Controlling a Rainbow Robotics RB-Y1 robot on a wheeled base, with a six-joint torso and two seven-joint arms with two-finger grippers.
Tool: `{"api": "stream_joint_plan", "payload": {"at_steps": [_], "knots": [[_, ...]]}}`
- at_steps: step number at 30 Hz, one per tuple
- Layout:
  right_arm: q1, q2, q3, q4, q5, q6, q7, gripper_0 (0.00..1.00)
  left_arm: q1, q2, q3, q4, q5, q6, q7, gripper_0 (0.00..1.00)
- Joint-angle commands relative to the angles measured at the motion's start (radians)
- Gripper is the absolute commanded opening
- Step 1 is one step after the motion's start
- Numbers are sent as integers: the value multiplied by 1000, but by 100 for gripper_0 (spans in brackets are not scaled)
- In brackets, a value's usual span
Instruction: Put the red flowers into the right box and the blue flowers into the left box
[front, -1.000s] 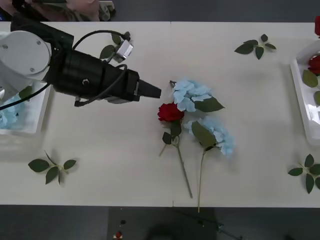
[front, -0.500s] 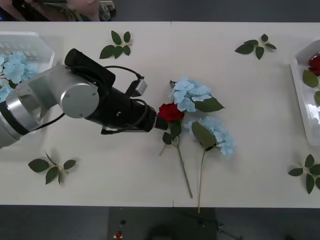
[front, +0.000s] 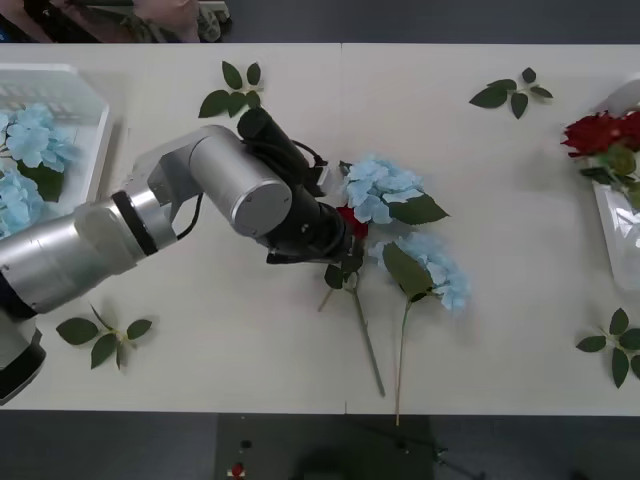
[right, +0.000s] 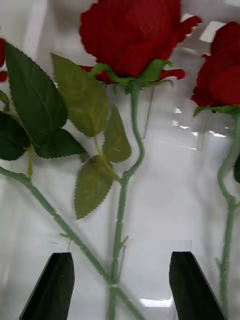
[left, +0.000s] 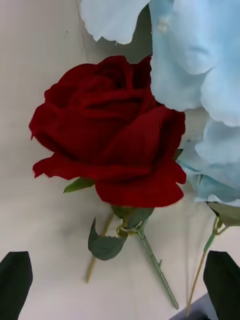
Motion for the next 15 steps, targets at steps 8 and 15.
{"api": "stream_joint_plan", "payload": {"at_steps": [8,15], "knots": [[69,-118,-8,-333,-337,475,38,57,-97,-131,-33,195,-31,-23,46,100],[201,-138,-8,-557,-682,641,181,57,-125,-197,-66,321,-54,-76,44,100]]}}
